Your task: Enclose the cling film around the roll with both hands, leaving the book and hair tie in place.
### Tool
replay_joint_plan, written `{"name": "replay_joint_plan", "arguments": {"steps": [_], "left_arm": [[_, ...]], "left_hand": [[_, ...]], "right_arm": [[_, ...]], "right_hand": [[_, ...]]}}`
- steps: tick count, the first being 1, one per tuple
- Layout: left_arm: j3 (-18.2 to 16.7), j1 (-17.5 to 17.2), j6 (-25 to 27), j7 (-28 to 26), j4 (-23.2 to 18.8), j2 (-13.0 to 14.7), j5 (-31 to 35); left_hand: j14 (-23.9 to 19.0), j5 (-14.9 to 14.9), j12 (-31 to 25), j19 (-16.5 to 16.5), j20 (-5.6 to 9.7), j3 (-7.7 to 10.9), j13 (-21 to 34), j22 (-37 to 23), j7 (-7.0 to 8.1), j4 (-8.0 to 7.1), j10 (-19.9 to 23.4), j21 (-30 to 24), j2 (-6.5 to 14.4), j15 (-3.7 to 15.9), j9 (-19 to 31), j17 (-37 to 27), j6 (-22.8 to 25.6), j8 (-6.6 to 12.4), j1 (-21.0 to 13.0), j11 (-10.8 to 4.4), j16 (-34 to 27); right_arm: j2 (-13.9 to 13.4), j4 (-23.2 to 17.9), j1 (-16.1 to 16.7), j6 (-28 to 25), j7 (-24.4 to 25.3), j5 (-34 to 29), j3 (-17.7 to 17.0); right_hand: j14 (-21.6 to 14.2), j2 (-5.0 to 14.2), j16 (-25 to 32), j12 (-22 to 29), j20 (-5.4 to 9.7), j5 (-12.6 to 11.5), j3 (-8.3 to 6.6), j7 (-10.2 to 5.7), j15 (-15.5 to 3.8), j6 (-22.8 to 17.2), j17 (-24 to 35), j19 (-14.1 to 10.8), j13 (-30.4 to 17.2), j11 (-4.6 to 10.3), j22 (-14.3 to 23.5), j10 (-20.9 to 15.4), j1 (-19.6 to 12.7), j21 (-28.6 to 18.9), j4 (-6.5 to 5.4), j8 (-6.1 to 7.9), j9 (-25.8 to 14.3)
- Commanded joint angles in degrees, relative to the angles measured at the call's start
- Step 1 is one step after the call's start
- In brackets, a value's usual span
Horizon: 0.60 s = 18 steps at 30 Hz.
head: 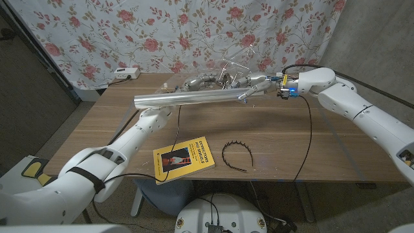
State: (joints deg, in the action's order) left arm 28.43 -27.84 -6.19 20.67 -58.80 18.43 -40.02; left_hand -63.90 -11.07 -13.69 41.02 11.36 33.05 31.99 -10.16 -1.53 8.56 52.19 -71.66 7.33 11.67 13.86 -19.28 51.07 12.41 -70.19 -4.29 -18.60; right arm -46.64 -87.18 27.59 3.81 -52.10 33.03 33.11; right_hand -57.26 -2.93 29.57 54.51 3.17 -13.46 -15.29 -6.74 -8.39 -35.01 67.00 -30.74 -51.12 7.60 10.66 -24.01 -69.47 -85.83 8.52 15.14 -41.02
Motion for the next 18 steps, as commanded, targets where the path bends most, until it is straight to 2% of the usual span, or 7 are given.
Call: {"name": "replay_joint_plan", "arguments": {"steps": [1, 18], "left_arm": [[-0.16, 0.34, -0.21, 0.03, -0.20, 0.30, 0.06], [-0.61, -0.76, 0.69, -0.99, -3.11, 1.84, -0.22]], "left_hand": [[-1.66, -0.49, 0.23, -0.03, 0.46, 0.54, 0.30, -0.13, 0.01, 0.24, 0.25, -0.45, 0.04, 1.24, 0.07, -0.08, 0.35, -0.14, -0.52, 0.08, 0.10], [-1.71, -0.48, 0.29, -0.05, 0.46, 0.57, 0.36, -0.13, 0.06, 0.29, 0.14, -0.53, 0.03, 1.27, 0.07, -0.13, 0.33, -0.16, -0.60, 0.18, 0.12]], "right_arm": [[-0.88, 1.44, -2.07, -0.93, -2.07, -3.24, 1.84], [-0.78, 4.62, -5.09, -1.06, -5.05, -7.18, 4.03]], "right_hand": [[-0.06, 11.49, 0.12, 0.52, 8.57, -0.17, -0.59, -0.10, -4.35, -0.46, 0.30, 0.08, -0.37, -0.02, -0.01, -0.59, -11.36, -0.43, -0.10, 0.53, -0.27], [0.51, 11.50, 0.13, 0.65, 8.56, -0.17, -0.95, -0.22, -4.26, -0.68, 0.92, 0.69, -0.75, -0.17, -0.02, -0.23, -11.40, -0.50, -0.07, 0.64, -0.57]]}}
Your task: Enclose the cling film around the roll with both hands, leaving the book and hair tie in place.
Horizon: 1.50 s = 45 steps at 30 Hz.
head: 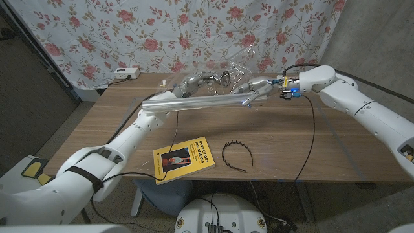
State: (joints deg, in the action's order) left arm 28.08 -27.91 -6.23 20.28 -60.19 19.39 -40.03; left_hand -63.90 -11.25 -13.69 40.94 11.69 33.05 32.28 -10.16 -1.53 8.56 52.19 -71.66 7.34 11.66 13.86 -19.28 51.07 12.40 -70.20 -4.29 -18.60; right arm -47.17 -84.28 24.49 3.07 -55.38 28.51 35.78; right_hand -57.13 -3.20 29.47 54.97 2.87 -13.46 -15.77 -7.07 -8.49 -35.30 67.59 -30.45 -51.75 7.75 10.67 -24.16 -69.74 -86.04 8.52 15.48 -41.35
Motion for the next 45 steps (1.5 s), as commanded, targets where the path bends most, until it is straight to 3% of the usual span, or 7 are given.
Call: {"name": "replay_joint_plan", "arguments": {"steps": [1, 15, 33, 45], "left_arm": [[-0.22, -0.73, 0.72, -0.66, -1.83, 0.97, -0.13], [-0.37, -1.88, 1.09, -1.29, -4.20, 1.88, -0.45], [-0.02, -2.16, 1.61, -0.99, -4.83, 1.92, -0.86], [-0.31, -2.66, 1.37, -1.19, -5.53, 2.11, -1.18]], "left_hand": [[-1.73, -0.30, 0.30, 0.02, 0.13, 0.57, 0.05, -0.13, 0.06, 0.29, 0.14, -0.54, 0.02, 1.26, 0.06, -0.15, 0.37, -0.14, -0.59, 0.14, 0.09], [-1.71, -0.28, 0.32, -0.04, 0.12, 0.55, 0.04, -0.13, 0.09, 0.26, 0.19, -0.59, -0.01, 1.24, 0.06, -0.10, 0.37, -0.15, -0.56, 0.08, 0.18], [-1.71, -0.27, 0.33, -0.12, 0.12, 0.54, 0.15, -0.13, 0.20, 0.23, 0.14, -0.66, -0.01, 1.22, 0.05, -0.12, 0.29, -0.19, -0.53, 0.07, 0.24], [-1.76, -0.26, 0.32, -0.16, 0.14, 0.55, 0.16, -0.13, 0.23, 0.21, 0.22, -0.69, 0.02, 1.22, 0.04, -0.13, 0.32, -0.19, -0.51, -0.01, 0.25]], "right_arm": [[-0.27, 1.82, -2.06, -0.33, -1.84, -2.73, 1.37], [-1.31, 0.62, -2.58, -0.71, 0.80, -7.11, 1.98], [0.02, 3.28, -7.66, -1.20, -4.58, -13.15, 6.31], [-1.72, 0.58, -9.03, -0.89, -3.20, -17.53, 6.11]], "right_hand": [[0.44, 11.77, 0.19, 0.17, 8.87, -0.16, -0.47, 0.12, -4.17, -0.41, 0.27, 0.42, -0.11, -0.32, -0.02, -0.05, -11.11, -0.31, -0.09, 0.30, -0.23], [0.55, 11.76, 0.26, 0.07, 8.86, -0.04, -0.59, 0.12, -4.21, -0.63, 0.30, 0.69, 0.17, -0.48, -0.01, -0.21, -11.15, -0.48, -0.08, 0.30, -0.29], [0.51, 11.81, 0.41, 0.15, 8.87, 0.07, -0.70, 0.10, -4.15, -0.77, 0.33, 0.77, 0.03, -0.14, -0.01, -0.19, -11.26, -0.66, -0.04, 0.33, -0.41], [0.75, 11.72, 0.53, 0.24, 8.88, 0.14, -0.89, -0.12, -4.04, -1.23, 0.64, 0.96, -0.10, 0.23, -0.03, -0.26, -11.40, -0.70, 0.04, 0.51, -0.50]]}}
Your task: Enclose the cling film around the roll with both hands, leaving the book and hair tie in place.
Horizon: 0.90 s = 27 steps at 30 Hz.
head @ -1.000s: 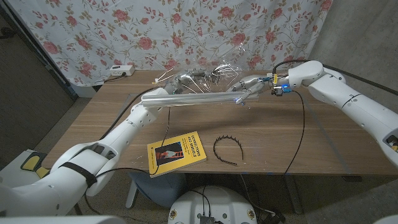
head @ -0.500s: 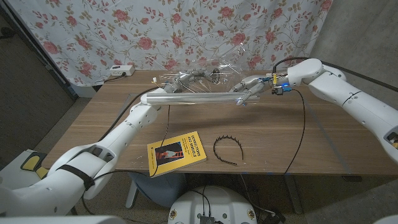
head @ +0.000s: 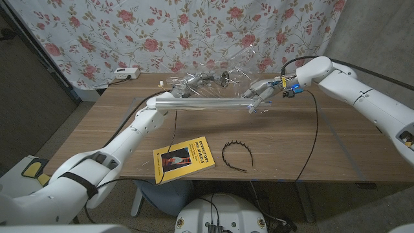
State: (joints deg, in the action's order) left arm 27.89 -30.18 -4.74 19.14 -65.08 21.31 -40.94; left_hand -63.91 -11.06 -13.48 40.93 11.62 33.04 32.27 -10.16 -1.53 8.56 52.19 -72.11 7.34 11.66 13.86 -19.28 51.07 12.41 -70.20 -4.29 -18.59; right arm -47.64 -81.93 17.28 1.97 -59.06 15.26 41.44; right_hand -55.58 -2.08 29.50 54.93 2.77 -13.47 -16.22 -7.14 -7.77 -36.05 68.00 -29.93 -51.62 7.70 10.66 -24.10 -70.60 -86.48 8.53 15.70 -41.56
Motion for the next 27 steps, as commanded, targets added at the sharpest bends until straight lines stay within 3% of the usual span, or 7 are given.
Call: {"name": "replay_joint_plan", "arguments": {"steps": [1, 15, 27], "left_arm": [[-0.09, -0.42, -0.12, -0.07, -0.69, 0.23, -0.23], [-0.25, -0.48, -0.12, 0.13, -0.74, 0.49, -0.46], [-0.53, -1.07, 0.09, -0.23, -1.54, 0.72, -0.90]], "left_hand": [[-1.75, -0.46, 0.11, -0.15, 0.21, 0.55, 0.17, -0.13, 0.24, 0.21, 0.22, -0.25, 0.02, 1.22, 0.04, -0.13, 0.30, -0.19, -0.51, 0.01, 0.25], [-1.79, -0.46, 0.13, -0.18, 0.20, 0.56, 0.15, -0.13, 0.21, 0.20, 0.29, -0.30, 0.03, 1.21, 0.04, -0.20, 0.35, -0.18, -0.49, -0.06, 0.24], [-1.82, -0.45, 0.15, -0.21, 0.19, 0.56, 0.16, -0.12, 0.20, 0.20, 0.29, -0.34, 0.03, 1.23, 0.04, -0.22, 0.31, -0.20, -0.48, 0.04, 0.25]], "right_arm": [[-1.33, -2.02, -2.04, 0.36, 0.54, -5.01, 0.62], [-0.36, -4.30, -2.35, 1.41, 2.54, -11.63, 2.72], [-1.69, -10.89, -0.72, 1.10, 9.27, -23.53, 3.61]], "right_hand": [[-0.79, 10.61, 0.49, 0.26, 8.97, 0.15, -0.45, -0.04, -4.75, -0.47, 0.25, 0.47, -0.24, 0.18, -0.02, -0.27, -10.53, -0.26, 0.02, 0.29, -0.29], [-0.33, 10.68, 0.47, 0.27, 8.98, 0.31, -0.66, -0.26, -4.64, -0.92, 0.47, 0.84, -0.36, 0.72, -0.03, -0.22, -10.37, -0.23, -0.14, 0.49, -0.33], [0.00, 10.63, 0.38, 0.08, 8.97, 0.52, -0.76, -0.16, -4.70, -1.49, 0.36, 0.99, -0.06, 0.74, 0.00, -0.33, -10.29, -0.33, -0.19, 0.68, -0.24]]}}
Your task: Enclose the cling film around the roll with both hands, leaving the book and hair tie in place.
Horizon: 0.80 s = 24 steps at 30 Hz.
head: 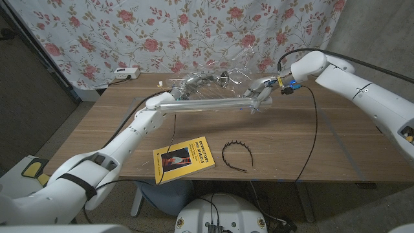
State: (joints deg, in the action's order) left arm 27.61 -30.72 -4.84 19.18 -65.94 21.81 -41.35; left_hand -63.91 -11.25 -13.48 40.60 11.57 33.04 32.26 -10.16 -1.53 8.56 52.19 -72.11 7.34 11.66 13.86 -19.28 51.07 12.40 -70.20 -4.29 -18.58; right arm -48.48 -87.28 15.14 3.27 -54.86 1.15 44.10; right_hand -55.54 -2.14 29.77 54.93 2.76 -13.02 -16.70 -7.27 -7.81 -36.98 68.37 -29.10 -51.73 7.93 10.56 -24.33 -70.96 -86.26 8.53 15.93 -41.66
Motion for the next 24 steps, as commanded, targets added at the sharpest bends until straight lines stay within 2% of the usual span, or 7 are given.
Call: {"name": "replay_joint_plan", "arguments": {"steps": [1, 14, 24], "left_arm": [[-0.22, -0.56, 0.25, -0.25, -0.71, 0.24, -0.50], [-0.40, -1.28, 0.56, -0.83, -2.57, 0.93, -0.64], [-0.69, -1.59, 1.00, -1.38, -4.30, 1.72, -0.83]], "left_hand": [[-1.81, -0.26, 0.16, 0.12, 0.24, 0.56, 0.18, -0.12, 0.25, 0.20, 0.25, -0.35, 0.03, 1.23, 0.03, -0.21, 0.28, -0.21, -0.48, 0.05, 0.26], [-1.81, -0.26, 0.14, 0.06, 0.24, 0.57, 0.29, -0.11, 0.24, 0.19, 0.21, -0.37, 0.04, 1.24, 0.03, -0.19, 0.29, -0.21, -0.46, -0.07, 0.31], [-1.83, -0.26, 0.19, 0.02, 0.24, 0.59, 0.26, -0.11, 0.25, 0.20, 0.16, -0.39, 0.03, 1.25, 0.03, -0.22, 0.30, -0.21, -0.46, -0.07, 0.32]], "right_arm": [[-0.98, -6.10, 1.60, -0.19, 5.71, -10.46, 0.95], [-1.74, -9.75, 3.23, -1.01, 9.58, -17.82, -0.02], [-1.71, -9.83, 4.52, -1.18, 11.28, -18.44, -1.37]], "right_hand": [[-0.11, 10.69, 0.15, 0.06, 8.98, 0.10, -0.26, -0.06, -4.66, -0.56, -0.03, 0.15, 0.11, 0.52, 0.09, -0.13, -9.91, -0.55, -0.20, 0.45, -0.13], [-0.31, 10.77, 0.25, -0.08, 8.99, 0.24, -0.26, 0.10, -4.66, -0.88, -0.26, 0.16, 0.32, 0.50, 0.06, -0.19, -9.93, -0.57, -0.21, 0.56, -0.07], [-0.10, 10.83, 0.16, 0.06, 9.04, 0.32, -0.38, 0.07, -4.52, -0.87, -0.38, 0.30, -0.06, 0.63, 0.01, 0.01, -9.93, -0.48, -0.22, 0.63, -0.15]]}}
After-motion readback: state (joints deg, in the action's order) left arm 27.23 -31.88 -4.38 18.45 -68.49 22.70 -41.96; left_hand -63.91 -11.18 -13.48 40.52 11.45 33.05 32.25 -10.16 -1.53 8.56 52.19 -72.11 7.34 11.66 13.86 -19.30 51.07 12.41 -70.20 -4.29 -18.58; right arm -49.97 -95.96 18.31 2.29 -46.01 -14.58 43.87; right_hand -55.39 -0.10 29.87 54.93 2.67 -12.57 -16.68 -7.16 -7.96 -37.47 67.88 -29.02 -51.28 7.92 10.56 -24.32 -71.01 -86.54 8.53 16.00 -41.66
